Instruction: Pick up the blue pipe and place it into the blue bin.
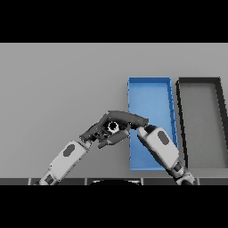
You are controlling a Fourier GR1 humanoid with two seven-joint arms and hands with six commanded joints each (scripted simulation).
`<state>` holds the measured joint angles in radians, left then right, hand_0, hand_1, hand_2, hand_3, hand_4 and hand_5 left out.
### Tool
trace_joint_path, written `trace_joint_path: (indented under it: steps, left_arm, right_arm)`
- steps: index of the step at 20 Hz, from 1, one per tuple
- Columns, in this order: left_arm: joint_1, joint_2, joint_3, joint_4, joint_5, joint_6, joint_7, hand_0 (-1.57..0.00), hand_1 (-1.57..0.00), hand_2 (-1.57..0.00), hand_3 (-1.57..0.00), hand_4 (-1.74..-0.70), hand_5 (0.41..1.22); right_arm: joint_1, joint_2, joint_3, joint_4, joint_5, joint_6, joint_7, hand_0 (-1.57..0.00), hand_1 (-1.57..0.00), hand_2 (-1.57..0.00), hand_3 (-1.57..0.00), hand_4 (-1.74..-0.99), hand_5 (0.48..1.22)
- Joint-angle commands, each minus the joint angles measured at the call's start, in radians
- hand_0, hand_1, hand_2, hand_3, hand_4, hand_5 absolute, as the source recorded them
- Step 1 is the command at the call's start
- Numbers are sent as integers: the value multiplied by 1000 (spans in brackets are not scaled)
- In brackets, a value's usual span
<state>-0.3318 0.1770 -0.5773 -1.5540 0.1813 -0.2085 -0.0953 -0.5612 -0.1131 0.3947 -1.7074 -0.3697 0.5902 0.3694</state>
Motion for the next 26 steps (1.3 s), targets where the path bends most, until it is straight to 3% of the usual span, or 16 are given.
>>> trace_joint_path:
  steps: [1,4,5,8,9,10,12,14,15,17,20,21,24,26]
  left_arm:
    - [10,5,3,-1,10,-5,-2,-1349,-1340,-1333,-527,-1707,1209]
    - [-5,16,-3,13,-4,0,-8,-1458,-1453,-1449,-591,-1724,1215]
    - [-6,25,-6,9,-4,-1,-7,-1480,-1454,-1474,-550,-1727,1216]
    - [-33,27,-19,32,-15,11,-19,-1499,-1356,-1521,-505,-1734,1219]
    - [-28,38,-28,22,-13,4,-27,-1426,-1220,-1350,-531,-1637,1219]
    - [-44,48,-31,23,-15,-3,-30,-1407,-1190,-1242,-518,-1544,1219]
    - [-50,66,-32,32,-17,-38,-28,-979,-802,-819,-332,-1343,1220]
    - [-45,80,-33,19,-31,-78,-4,-626,-513,-524,-212,-1179,1213]
    - [-50,79,-29,22,-46,-88,1,-501,-410,-419,-170,-1110,1184]
    - [-42,80,-25,20,-83,-85,-17,-320,-262,-268,-108,-995,1042]
    - [-41,76,-18,28,-100,-55,20,-163,-134,-137,-55,-880,842]
    - [-45,70,-20,32,-107,-43,30,-131,-107,-109,-44,-854,794]
    - [-37,69,-20,48,-102,-44,-9,-66,-54,-55,-22,-828,689]
    - [-23,68,-13,40,-80,-39,19,-42,-34,-35,-14,-842,636]
  right_arm:
    - [6,-2,-5,5,13,-1,-22,-1342,-1346,-1346,-1267,-1464,891]
    - [12,8,-2,-3,97,11,-61,-1454,-1456,-1456,-1415,-1459,1052]
    - [22,5,-5,-9,113,25,-85,-1477,-1479,-1479,-1446,-1465,1086]
    - [40,37,-21,-14,106,51,-67,-1523,-1524,-1524,-1507,-1473,1152]
    - [42,40,-32,-13,86,61,-65,-1533,-1533,-1533,-1520,-1474,1166]
    - [43,48,-36,-26,82,61,-54,-1540,-1541,-1541,-1530,-1477,1177]
    - [44,57,-42,-32,106,75,-46,-1551,-1552,-1552,-1545,-1480,1193]
    - [63,77,-42,-40,116,75,-44,-1558,-1559,-1559,-1554,-1481,1203]
    - [62,89,-42,-45,120,71,-24,-1561,-1561,-1561,-1558,-1482,1206]
    - [63,102,-53,-48,108,84,3,-1565,-1565,-1565,-1562,-1483,1212]
    - [70,113,-74,-50,114,98,-8,-1568,-1568,-1568,-1567,-1484,1216]
    - [59,123,-82,-44,117,99,15,-1568,-1568,-1568,-1567,-1484,1217]
    - [82,142,-91,-56,143,114,-9,-1570,-1570,-1570,-1569,-1485,1219]
    - [90,154,-93,-67,153,121,-22,-1570,-1570,-1570,-1570,-1487,1220]
